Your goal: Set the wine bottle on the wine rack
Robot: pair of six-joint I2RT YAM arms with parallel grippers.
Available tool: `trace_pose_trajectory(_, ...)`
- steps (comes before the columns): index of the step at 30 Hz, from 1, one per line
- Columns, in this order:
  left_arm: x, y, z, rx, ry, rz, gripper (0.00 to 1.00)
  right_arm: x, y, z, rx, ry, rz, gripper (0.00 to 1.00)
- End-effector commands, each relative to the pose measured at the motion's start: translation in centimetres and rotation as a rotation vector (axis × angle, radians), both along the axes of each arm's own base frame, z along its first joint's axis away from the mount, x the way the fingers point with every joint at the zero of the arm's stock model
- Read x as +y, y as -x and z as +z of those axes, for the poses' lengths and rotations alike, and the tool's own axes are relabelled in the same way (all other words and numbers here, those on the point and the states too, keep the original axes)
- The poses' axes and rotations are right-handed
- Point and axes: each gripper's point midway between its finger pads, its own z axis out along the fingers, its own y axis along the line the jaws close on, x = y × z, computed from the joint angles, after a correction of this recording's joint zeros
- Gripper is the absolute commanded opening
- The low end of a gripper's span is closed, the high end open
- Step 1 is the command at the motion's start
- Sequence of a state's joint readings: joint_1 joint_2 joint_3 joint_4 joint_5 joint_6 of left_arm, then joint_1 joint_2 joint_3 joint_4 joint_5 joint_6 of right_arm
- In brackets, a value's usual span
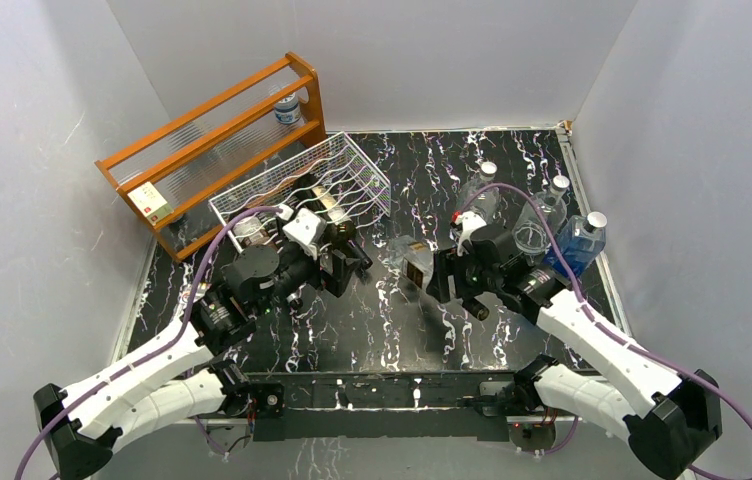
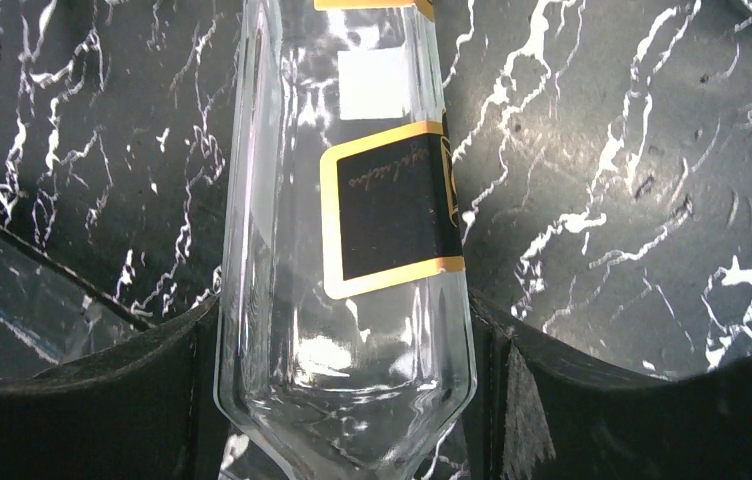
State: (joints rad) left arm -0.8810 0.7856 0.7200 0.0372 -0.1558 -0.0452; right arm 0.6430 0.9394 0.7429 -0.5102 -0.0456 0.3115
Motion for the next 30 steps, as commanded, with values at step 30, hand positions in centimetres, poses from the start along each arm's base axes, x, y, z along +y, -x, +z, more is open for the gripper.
trace_pose_trajectory(30,0.4,-2.7,1.5,0.120,-0.046,0.185,0.98,10.0,-11.3,5.4,-0.388,-0.468,-0.031,0.00)
